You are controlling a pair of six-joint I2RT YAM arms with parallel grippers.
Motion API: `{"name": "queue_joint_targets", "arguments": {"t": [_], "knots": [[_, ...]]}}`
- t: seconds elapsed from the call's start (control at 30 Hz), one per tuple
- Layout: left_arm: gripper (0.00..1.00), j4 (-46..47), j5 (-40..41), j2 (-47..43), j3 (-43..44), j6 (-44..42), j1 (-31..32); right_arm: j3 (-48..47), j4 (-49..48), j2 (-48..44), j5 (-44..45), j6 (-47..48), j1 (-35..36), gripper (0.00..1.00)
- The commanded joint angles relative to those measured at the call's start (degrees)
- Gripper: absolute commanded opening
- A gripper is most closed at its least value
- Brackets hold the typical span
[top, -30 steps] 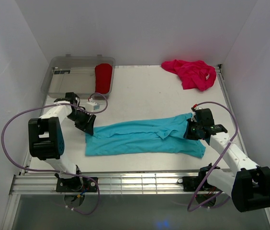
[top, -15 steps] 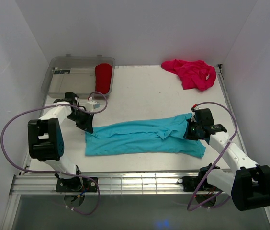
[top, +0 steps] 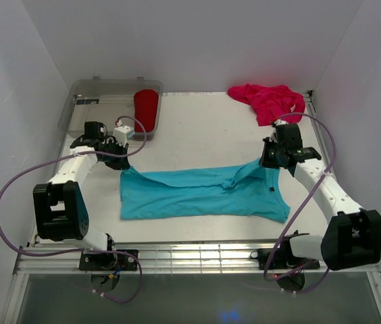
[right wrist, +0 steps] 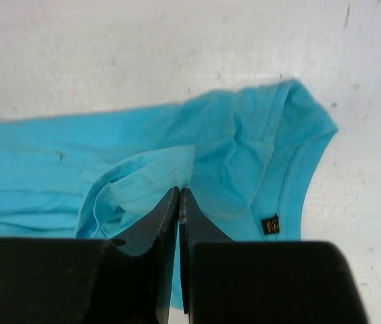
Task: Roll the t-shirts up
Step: Fold the T-shirt at the center of the board.
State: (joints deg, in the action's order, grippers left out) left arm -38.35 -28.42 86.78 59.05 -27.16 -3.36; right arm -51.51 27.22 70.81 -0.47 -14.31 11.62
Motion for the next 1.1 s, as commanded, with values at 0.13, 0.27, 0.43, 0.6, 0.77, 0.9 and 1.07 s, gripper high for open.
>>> {"name": "queue_joint_targets", "arguments": {"t": [0.13, 0.27, 0.43, 0.6, 0.77, 0.9, 1.07], "knots": [[0.00, 12.1, 3.8, -3.5, 0.6, 8.0, -0.1, -14.1, 1.0, 7.0, 3.5, 2.5, -1.4, 0.08], [0.00, 12.9, 3.6, -5.5, -0.6, 8.7, -0.2, -12.9, 1.7, 5.1, 2.8, 2.3, -1.9, 0.08], [0.00, 11.7, 5.0, -10.3, -6.0, 6.8, -0.2, -6.2, 3.4, -1.9, 4.3, 1.9, -2.3, 0.08], [0.00, 10.8, 7.7, -12.2, -11.4, 4.0, -0.3, 1.5, 4.7, -8.0, 1.6, 0.5, -2.4, 0.08], [0.00, 9.5, 6.0, -13.0, -14.3, 2.1, -0.5, 11.1, 4.1, -11.1, -0.8, -3.2, -2.4, 0.08], [0.00, 9.4, 7.1, -13.0, -15.7, 0.0, -0.6, 14.9, 4.3, -12.0, 0.2, -6.5, -2.4, 0.08], [0.00, 9.0, 8.7, -13.4, -15.9, -1.3, -0.5, 14.9, 5.7, -11.7, 2.8, -8.6, -2.6, 0.08]]}}
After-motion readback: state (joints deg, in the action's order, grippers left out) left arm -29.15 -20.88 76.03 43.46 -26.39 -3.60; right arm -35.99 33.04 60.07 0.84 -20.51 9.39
